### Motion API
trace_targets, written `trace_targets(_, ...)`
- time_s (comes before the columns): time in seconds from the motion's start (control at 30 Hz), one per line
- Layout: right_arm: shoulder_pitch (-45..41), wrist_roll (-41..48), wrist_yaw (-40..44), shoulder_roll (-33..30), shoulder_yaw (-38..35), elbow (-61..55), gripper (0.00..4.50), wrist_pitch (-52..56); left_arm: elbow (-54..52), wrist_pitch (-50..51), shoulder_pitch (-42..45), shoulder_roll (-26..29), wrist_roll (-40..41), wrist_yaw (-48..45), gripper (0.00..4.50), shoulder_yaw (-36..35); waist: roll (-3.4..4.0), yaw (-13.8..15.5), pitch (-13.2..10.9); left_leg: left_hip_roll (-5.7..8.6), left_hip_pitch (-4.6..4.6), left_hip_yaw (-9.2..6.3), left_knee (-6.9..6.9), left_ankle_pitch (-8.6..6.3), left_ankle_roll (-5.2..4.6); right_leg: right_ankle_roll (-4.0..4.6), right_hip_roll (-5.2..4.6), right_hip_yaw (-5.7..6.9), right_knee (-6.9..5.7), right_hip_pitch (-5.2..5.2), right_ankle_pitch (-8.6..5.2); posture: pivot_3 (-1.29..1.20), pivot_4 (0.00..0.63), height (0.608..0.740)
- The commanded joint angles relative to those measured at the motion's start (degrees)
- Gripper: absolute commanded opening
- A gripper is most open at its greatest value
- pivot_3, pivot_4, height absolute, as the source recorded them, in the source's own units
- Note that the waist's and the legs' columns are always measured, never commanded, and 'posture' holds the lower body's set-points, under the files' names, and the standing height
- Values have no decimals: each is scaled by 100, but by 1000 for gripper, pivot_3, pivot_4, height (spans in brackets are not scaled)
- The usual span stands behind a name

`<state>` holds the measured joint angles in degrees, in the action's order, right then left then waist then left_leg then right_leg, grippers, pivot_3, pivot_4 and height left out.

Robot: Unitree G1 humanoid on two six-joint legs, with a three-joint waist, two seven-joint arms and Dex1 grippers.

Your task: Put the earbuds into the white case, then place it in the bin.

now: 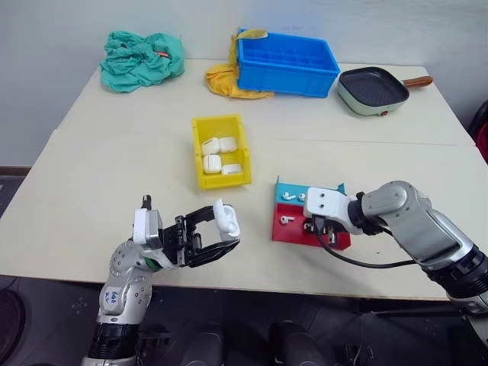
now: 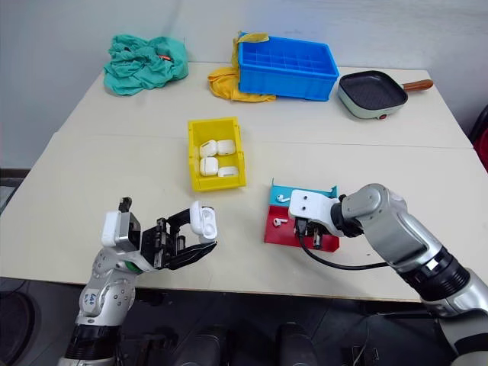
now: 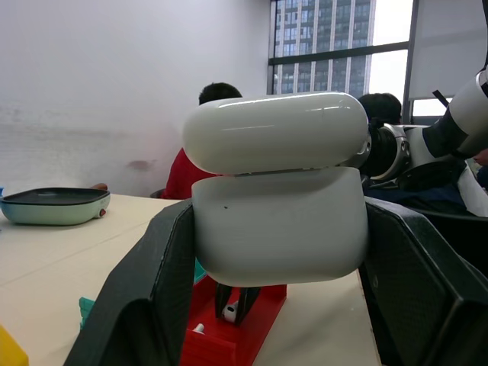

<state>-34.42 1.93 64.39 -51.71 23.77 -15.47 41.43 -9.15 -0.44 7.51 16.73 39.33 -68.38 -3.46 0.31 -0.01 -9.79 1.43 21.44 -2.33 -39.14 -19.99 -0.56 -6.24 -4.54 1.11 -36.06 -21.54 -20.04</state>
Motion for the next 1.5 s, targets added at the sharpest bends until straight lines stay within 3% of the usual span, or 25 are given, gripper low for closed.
trace_targets(0.03, 184, 423, 10, -18, -716, -243, 410, -134, -91, -16, 91, 17, 117, -53, 2821, -6, 0, 5, 0, 0, 0, 0, 1, 0, 0, 0, 0, 0, 0, -1, 0, 0, 150, 740)
trace_targets(0.13, 401, 1143, 136, 23, -1533, -564, 410, -80, -110, 40, 204, -46, 220, -26, 2821, 2, 0, 4, 0, 0, 1, 0, 2, 0, 0, 0, 0, 1, 0, -1, 0, 0, 150, 740)
trace_targets(0.3, 921, 3218, 451, 503, -3583, -1095, 410, -75, -288, 276, 504, -172, 441, -39, 2821, 157, -2, 32, -2, -1, 1, -6, 2, 0, 0, 0, 0, 7, 1, 5, 0, 0, 150, 740)
trace_targets(0.33, 991, 3778, 433, 751, -3927, -1226, 410, -119, -328, 348, 568, -219, 551, -55, 2821, 177, -5, 38, -3, 0, 1, -8, 2, 0, 0, -1, 0, 8, 1, 7, 0, 0, 150, 740)
trace_targets(0.43, 1014, 4964, -712, 1870, -4754, -1353, 410, -278, -430, 493, 784, -377, 708, 50, 2821, 255, -7, 15, -5, -1, 0, -12, 1, 0, 0, -2, 1, 12, 2, 11, 1, 0, 150, 740)
trace_targets(0.57, 758, 5422, -1628, 2724, -4355, -1814, 410, -489, -422, 813, 1231, -597, 963, 208, 2821, 336, -5, -22, -5, 0, -2, -8, -1, 5, 6, -2, 2, 7, -18, 2, 1, 0, 150, 740)
trace_targets(0.8, 622, 5062, -1836, 3299, -3392, -2073, 410, -1190, -468, 1164, 1624, -738, 1251, 279, 2821, 353, -3, -18, -5, 2, -4, -11, 3, 6, 9, -1, 4, 7, -50, -5, 1, 0, 150, 740)
trace_targets(1.17, 789, 4747, -1759, 3404, -2625, -2041, 410, -1811, -587, 1325, 1603, -807, 1284, 436, 2821, 360, -3, -17, -5, 4, -4, -13, 3, 6, 8, -1, 3, 6, -47, -4, 1, 0, 150, 740)
trace_targets(1.5, 883, 4396, -1658, 3337, -2390, -1721, 410, -2187, -683, 1298, 1532, -853, 1206, 458, 2821, 428, -3, -17, -5, 4, -4, -13, 3, 6, 8, -1, 2, 5, -44, -4, 1, 0, 150, 740)
